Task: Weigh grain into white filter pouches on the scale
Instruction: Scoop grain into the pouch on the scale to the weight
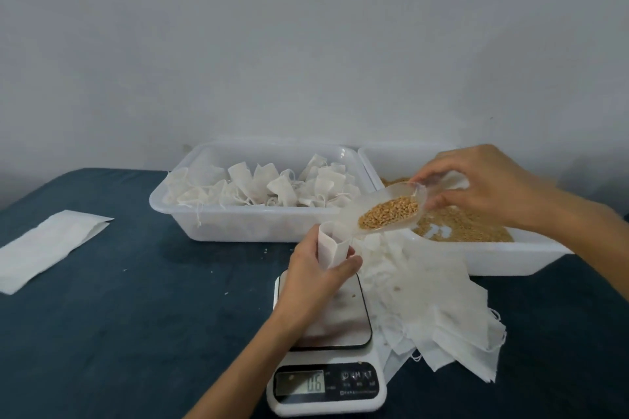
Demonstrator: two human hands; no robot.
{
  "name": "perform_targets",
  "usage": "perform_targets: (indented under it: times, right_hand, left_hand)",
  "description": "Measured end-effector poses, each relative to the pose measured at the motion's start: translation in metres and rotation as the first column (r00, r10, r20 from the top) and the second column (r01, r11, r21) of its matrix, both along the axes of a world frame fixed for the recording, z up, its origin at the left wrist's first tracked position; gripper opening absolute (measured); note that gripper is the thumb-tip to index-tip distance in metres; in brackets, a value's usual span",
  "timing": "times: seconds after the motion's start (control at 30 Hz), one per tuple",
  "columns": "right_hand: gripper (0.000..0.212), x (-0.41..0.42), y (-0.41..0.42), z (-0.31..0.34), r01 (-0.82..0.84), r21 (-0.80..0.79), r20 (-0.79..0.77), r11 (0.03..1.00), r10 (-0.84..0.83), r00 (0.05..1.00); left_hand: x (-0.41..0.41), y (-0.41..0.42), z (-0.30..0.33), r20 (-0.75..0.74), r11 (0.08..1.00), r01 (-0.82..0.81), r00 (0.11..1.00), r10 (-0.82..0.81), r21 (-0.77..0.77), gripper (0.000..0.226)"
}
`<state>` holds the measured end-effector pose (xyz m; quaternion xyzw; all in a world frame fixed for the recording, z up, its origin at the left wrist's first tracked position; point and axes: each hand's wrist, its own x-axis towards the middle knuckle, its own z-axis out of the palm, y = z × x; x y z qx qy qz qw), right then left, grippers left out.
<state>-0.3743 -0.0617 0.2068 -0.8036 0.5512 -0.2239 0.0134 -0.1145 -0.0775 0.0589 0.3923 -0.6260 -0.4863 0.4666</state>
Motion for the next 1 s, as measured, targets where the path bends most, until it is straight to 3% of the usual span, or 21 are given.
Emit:
perform_targets:
  times: [0.17, 0.3, 1.0]
  right_hand:
    - [0.037, 0.006, -0.001, 0.007, -0.015, -0.145, -0.191, 0.989, -0.013, 0.982]
    - [0.038, 0.011, 0.001, 0.011, -0.011, -0.145, -0.275, 0.989, -0.03, 0.961]
    - [0.038, 0.025, 0.005, 0.012, 0.023, -0.136, -0.305, 0.99, -0.064, 0.95]
  left_hand:
    - [-0.001, 0.003, 0.002, -0.014, 0.999, 0.034, 0.999, -0.034, -0.001, 0.03]
    - [-0.003, 0.002, 0.001, 0.003, 0.999, 0.029, 1.0, -0.029, -0.015, 0.032]
    - [-0.003, 0.004, 0.005, 0.015, 1.0, -0.007, 1.0, 0.007, -0.004, 0.033]
